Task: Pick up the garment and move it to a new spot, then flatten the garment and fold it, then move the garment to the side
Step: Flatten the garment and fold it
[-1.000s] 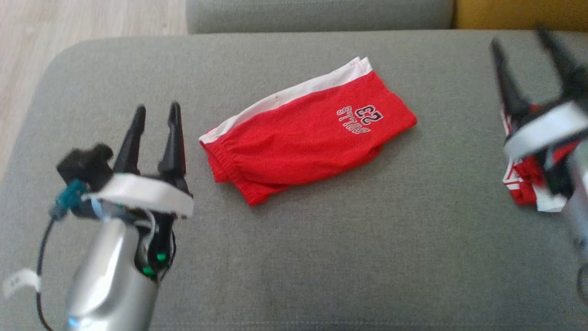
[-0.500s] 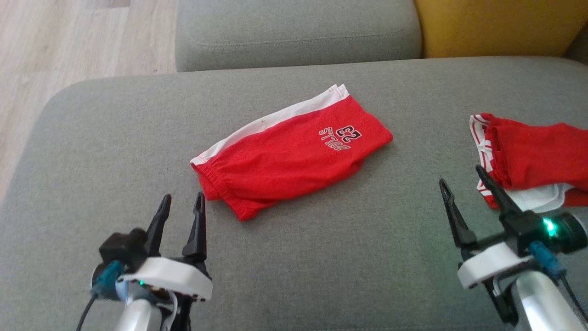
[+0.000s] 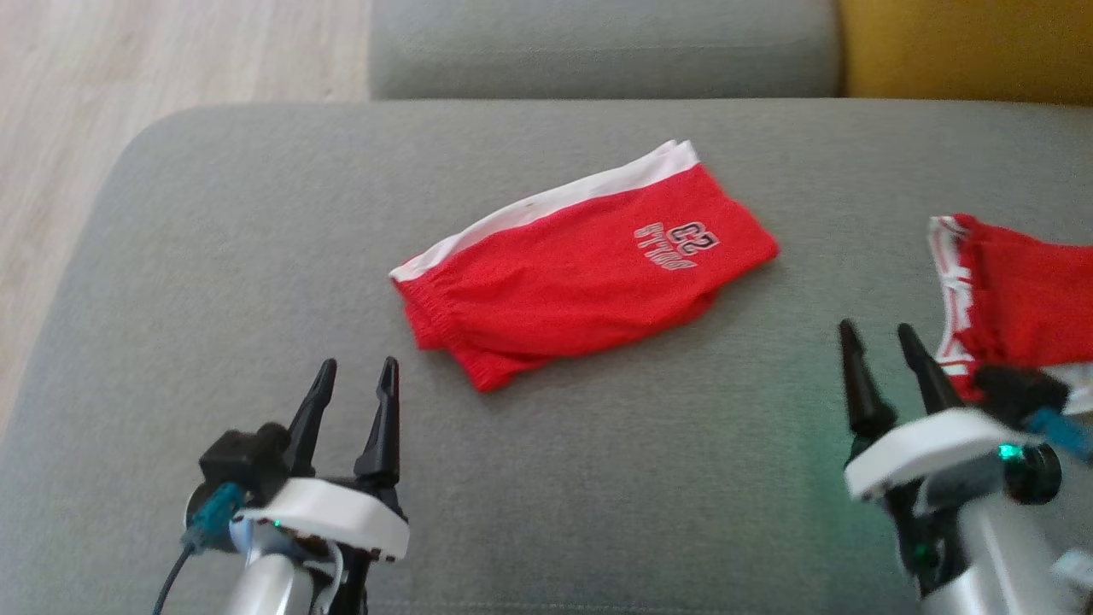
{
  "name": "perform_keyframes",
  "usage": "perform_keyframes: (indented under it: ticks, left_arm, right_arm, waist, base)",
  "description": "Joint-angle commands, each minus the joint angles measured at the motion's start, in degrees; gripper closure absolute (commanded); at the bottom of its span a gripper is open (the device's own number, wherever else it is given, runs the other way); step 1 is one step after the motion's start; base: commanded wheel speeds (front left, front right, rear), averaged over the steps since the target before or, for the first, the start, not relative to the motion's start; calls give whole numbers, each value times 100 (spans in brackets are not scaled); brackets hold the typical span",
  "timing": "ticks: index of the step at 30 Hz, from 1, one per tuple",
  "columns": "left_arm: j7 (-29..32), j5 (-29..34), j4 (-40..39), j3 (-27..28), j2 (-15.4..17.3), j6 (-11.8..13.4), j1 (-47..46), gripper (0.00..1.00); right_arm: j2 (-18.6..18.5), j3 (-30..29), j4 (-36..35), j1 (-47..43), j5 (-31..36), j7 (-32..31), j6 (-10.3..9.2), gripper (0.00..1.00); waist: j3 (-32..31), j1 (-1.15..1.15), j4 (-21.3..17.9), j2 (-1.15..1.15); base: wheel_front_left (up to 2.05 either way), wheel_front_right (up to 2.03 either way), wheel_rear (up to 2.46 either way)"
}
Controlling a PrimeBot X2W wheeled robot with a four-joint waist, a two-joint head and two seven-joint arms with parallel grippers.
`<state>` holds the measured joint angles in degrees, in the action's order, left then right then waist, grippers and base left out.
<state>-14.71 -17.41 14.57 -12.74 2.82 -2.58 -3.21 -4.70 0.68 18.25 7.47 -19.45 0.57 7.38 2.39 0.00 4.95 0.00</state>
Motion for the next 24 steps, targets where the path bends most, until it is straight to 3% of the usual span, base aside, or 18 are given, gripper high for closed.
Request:
perform_keyframes:
  ticks: [1, 5, 12, 17, 24]
  left_arm:
    - [-29, -47, -189, 121, 7, 4, -369, 0]
    - [-29, -134, -160, -35, 7, 14, -485, 0]
    - [-29, -275, -112, -233, 7, 53, -634, 0]
    - [-29, -377, -104, -305, 6, 83, -689, 0]
    - [-29, -494, -140, -306, 6, 112, -757, 0]
  right_arm:
    - [41, -7, -93, 434, -334, -207, 11, 0]
    - [131, -429, 361, 890, -1029, -959, 11, 0]
    - [172, -1110, 1261, 1671, -1433, -1779, 11, 0]
    - [178, -1524, 1739, 2055, -1496, -1977, 11, 0]
    - [175, -2002, 2591, 2624, -1062, -2221, 11, 0]
  waist:
    - [181, 0, 239, 0]
    - [395, 0, 606, 0]
    - [692, 0, 1189, 0]
    - [784, 0, 1434, 0]
    - [918, 0, 1653, 0]
  base:
    - [0, 0, 0]
    - [0, 0, 0]
    - [0, 0, 0]
    - [0, 0, 0]
    - [0, 0, 0]
